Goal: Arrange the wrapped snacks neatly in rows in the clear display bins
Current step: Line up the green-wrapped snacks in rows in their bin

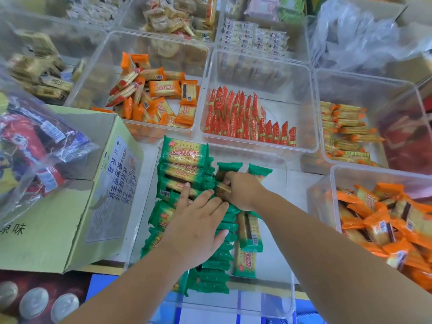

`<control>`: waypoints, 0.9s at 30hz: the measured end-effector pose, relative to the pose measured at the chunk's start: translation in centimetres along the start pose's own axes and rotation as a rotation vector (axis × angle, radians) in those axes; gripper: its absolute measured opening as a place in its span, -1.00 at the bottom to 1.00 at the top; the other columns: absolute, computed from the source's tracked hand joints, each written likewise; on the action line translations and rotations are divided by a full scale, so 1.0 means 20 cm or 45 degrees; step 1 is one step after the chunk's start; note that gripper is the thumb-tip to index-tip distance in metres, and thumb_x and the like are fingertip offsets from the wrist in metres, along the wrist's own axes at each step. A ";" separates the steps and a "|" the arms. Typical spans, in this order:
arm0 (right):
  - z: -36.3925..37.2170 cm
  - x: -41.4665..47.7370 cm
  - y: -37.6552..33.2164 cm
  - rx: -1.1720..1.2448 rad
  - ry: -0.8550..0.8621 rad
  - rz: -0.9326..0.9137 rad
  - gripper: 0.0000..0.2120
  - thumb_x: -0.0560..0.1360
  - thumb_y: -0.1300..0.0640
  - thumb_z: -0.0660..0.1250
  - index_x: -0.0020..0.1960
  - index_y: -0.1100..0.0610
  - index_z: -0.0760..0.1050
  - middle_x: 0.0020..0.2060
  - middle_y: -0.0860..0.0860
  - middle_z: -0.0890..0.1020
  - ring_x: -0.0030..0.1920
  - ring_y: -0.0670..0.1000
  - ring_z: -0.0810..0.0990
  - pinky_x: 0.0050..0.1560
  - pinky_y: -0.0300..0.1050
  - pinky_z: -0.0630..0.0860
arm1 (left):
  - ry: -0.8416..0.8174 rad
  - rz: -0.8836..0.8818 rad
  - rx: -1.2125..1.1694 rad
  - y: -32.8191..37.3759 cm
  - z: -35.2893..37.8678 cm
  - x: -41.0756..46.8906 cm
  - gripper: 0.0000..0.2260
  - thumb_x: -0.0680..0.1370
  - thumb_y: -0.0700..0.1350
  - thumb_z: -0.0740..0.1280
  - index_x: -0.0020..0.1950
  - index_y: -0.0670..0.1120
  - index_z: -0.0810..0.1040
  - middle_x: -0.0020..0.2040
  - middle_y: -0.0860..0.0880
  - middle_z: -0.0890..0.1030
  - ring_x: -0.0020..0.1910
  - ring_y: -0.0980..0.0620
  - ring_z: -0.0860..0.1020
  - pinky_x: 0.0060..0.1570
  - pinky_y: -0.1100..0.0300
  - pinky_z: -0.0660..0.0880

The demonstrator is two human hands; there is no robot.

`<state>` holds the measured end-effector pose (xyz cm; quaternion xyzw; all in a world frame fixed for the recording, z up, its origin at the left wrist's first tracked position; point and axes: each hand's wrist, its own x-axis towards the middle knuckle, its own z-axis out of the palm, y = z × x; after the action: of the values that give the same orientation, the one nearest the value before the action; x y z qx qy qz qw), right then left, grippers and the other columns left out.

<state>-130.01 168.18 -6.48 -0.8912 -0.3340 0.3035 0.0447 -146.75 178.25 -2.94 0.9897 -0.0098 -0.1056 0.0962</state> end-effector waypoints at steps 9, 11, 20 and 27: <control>0.00 0.01 0.00 0.039 -0.015 0.078 -0.61 0.46 -0.12 0.44 0.12 0.15 0.61 0.03 0.11 0.65 -0.03 0.13 0.58 0.01 -0.01 0.57 | 0.010 -0.032 0.029 0.02 0.00 0.02 -0.47 0.62 0.24 0.14 0.55 0.06 0.32 0.40 0.07 0.46 0.48 -0.06 0.31 0.48 -0.34 -0.22; 0.00 0.00 0.00 0.035 0.006 0.076 -0.58 0.45 -0.16 0.44 0.12 0.14 0.62 0.02 0.11 0.64 -0.02 0.12 0.57 0.00 -0.02 0.56 | 0.030 -0.045 0.016 0.02 0.00 0.02 -0.53 0.63 0.20 0.15 0.50 0.07 0.37 0.36 0.08 0.49 0.44 -0.05 0.34 0.48 -0.35 -0.18; -0.03 -0.04 0.02 0.111 0.063 0.093 -0.59 0.42 -0.10 0.45 0.19 0.08 0.58 0.00 0.03 0.68 -0.05 0.08 0.62 -0.04 0.01 0.61 | 0.014 -0.065 0.010 0.03 0.00 0.06 -0.60 0.68 0.10 0.15 0.50 0.07 0.28 0.42 0.09 0.45 0.53 -0.03 0.22 0.42 -0.41 -0.28; -0.13 -0.10 0.00 0.299 0.222 0.039 -0.79 0.34 0.03 0.50 -0.07 0.06 0.59 -0.20 -0.04 0.58 -0.21 0.01 0.55 -0.28 -0.11 0.49 | -0.013 -0.064 0.102 0.03 0.00 0.10 -0.61 0.68 0.07 0.15 0.49 0.01 0.29 0.38 0.04 0.49 0.49 -0.07 0.21 0.40 -0.45 -0.31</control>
<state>-129.78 167.26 -3.42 -0.9079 -0.2772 0.2627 0.1729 -144.86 177.63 -3.25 0.9921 0.0104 -0.1127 0.0538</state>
